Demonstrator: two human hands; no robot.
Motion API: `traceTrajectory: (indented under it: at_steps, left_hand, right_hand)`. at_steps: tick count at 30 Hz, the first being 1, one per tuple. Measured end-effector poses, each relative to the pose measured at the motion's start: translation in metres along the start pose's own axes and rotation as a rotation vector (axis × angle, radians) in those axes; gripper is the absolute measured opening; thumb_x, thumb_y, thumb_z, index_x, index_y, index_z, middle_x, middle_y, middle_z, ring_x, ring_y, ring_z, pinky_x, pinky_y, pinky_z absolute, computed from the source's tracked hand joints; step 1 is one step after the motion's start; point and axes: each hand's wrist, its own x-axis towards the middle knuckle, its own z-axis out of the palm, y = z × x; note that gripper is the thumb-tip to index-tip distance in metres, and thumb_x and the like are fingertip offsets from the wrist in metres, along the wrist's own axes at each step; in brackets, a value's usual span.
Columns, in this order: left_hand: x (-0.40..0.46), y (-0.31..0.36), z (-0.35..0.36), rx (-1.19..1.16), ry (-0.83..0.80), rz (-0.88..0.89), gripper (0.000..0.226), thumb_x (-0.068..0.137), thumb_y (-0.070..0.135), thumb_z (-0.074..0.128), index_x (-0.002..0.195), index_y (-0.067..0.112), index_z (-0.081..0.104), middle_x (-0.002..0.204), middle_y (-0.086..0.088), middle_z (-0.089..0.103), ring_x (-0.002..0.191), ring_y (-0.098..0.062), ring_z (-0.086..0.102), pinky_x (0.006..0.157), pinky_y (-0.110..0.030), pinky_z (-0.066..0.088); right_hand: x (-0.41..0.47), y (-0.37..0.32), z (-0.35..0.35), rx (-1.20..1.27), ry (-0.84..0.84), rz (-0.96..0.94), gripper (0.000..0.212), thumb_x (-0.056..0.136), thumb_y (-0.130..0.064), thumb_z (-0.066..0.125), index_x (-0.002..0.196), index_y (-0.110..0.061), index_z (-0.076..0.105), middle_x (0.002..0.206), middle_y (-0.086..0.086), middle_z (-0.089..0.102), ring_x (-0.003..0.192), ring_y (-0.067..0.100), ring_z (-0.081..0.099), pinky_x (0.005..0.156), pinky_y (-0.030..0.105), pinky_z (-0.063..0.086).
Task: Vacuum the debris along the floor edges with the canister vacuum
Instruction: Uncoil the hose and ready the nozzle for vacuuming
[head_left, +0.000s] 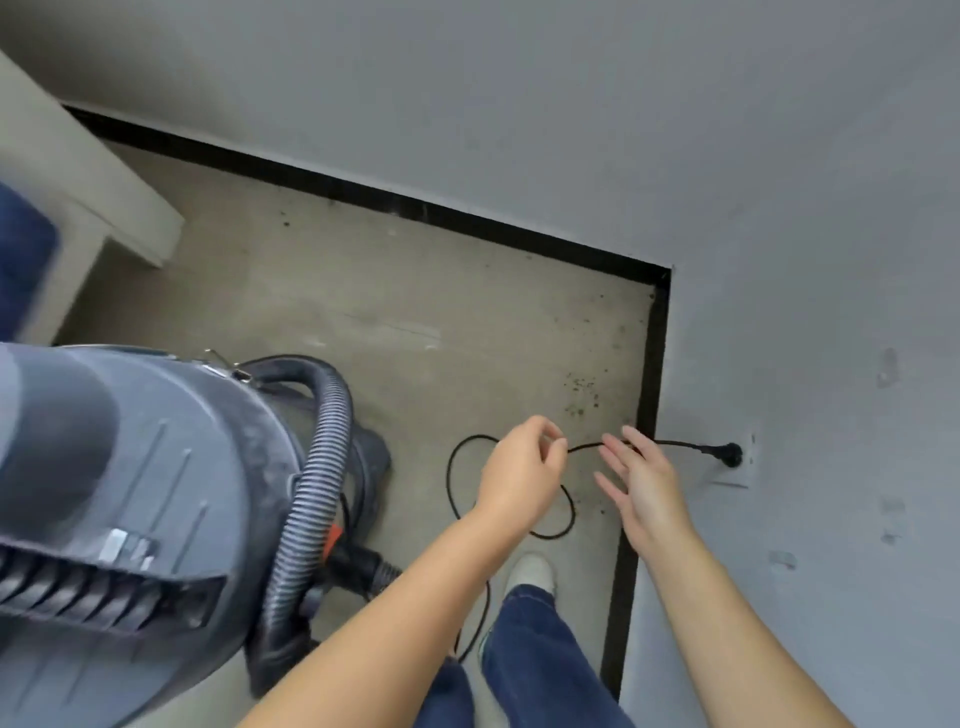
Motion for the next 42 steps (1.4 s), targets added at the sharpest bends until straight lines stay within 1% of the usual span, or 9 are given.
traceTrajectory:
  at_steps: [10,18,20,23,26,29,31,34,42]
  left_hand:
    - [-0.146,-0.045,-0.149,-0.011,0.291,-0.102,0.011,0.097,0.019,0.049,0.097,0.016,0.06,0.093,0.004,0.062,0.083,-0.011,0.055,0.073,-0.023,0.04]
    - [-0.177,-0.09,-0.214,0.094,0.445,-0.109,0.018,0.097,0.014,0.046,0.109,0.014,0.06,0.103,0.002,0.058,0.093,-0.016,0.054,0.076,-0.029,0.041]
    - [-0.174,-0.099,-0.227,0.219,0.447,-0.034,0.024,0.096,0.01,0.045,0.116,0.013,0.059,0.109,0.0,0.057,0.102,-0.018,0.051,0.081,-0.03,0.041]
    - [-0.168,-0.121,-0.247,0.581,0.315,0.118,0.039,0.09,0.008,0.049,0.127,0.014,0.058,0.122,-0.004,0.057,0.119,-0.024,0.048,0.11,-0.042,0.03]
    - [-0.166,-0.139,-0.266,0.949,0.103,0.134,0.042,0.092,0.03,0.05,0.133,0.022,0.054,0.132,0.001,0.053,0.132,-0.02,0.04,0.12,-0.043,0.001]
    - [-0.165,-0.146,-0.28,1.108,0.06,0.114,0.052,0.092,0.055,0.047,0.134,0.024,0.05,0.132,0.001,0.052,0.132,-0.021,0.038,0.12,-0.041,0.004]
    - [-0.163,-0.146,-0.283,1.172,0.061,0.144,0.054,0.091,0.061,0.045,0.127,0.023,0.053,0.122,0.0,0.055,0.122,-0.024,0.045,0.115,-0.038,0.016]
    - [-0.156,-0.139,-0.283,1.176,0.065,0.104,0.045,0.093,0.06,0.043,0.115,0.024,0.06,0.108,0.002,0.061,0.108,-0.023,0.048,0.1,-0.033,0.026]
    - [-0.14,-0.139,-0.285,1.129,0.045,0.016,0.041,0.09,0.06,0.048,0.093,0.025,0.068,0.089,0.003,0.067,0.096,-0.021,0.051,0.08,-0.029,0.025]
  right_hand:
    - [-0.139,0.007,0.103,-0.64,-0.373,-0.16,0.046,0.1,-0.014,0.045,0.144,-0.023,0.036,0.13,-0.002,0.054,0.103,0.009,0.055,0.103,0.037,0.044]
    - [-0.177,0.042,0.143,-0.884,-0.564,-0.077,0.048,0.098,-0.022,0.048,0.144,-0.024,0.035,0.13,-0.001,0.053,0.119,0.014,0.05,0.107,0.043,0.042]
    - [-0.177,0.048,0.153,-0.904,-0.57,-0.065,0.05,0.098,-0.022,0.048,0.146,-0.02,0.033,0.122,-0.002,0.054,0.113,0.013,0.052,0.106,0.041,0.044]
    - [-0.175,0.064,0.17,-0.862,-0.541,0.029,0.051,0.097,-0.02,0.05,0.145,-0.012,0.033,0.106,-0.002,0.056,0.096,0.011,0.055,0.097,0.035,0.049]
    - [-0.171,0.092,0.181,-0.815,-0.485,0.095,0.032,0.095,-0.024,0.055,0.122,-0.008,0.051,0.108,0.004,0.06,0.095,0.016,0.057,0.091,0.035,0.051]
    - [-0.173,0.116,0.184,-0.692,-0.278,-0.019,0.017,0.091,-0.022,0.055,0.099,-0.008,0.049,0.082,0.003,0.055,0.068,0.014,0.051,0.065,0.029,0.045]
    - [-0.183,0.134,0.178,-0.575,-0.207,0.026,0.034,0.092,-0.024,0.056,0.119,-0.007,0.045,0.099,0.007,0.057,0.085,0.018,0.056,0.075,0.031,0.046]
    - [-0.2,0.17,0.167,-0.469,-0.37,0.297,0.074,0.091,-0.04,0.06,0.149,-0.014,0.022,0.141,0.005,0.047,0.127,0.026,0.046,0.104,0.039,0.04]
    - [-0.165,0.171,0.165,-0.469,-0.676,0.338,0.063,0.092,-0.032,0.063,0.147,-0.02,0.034,0.141,-0.001,0.051,0.133,0.022,0.043,0.112,0.041,0.028]
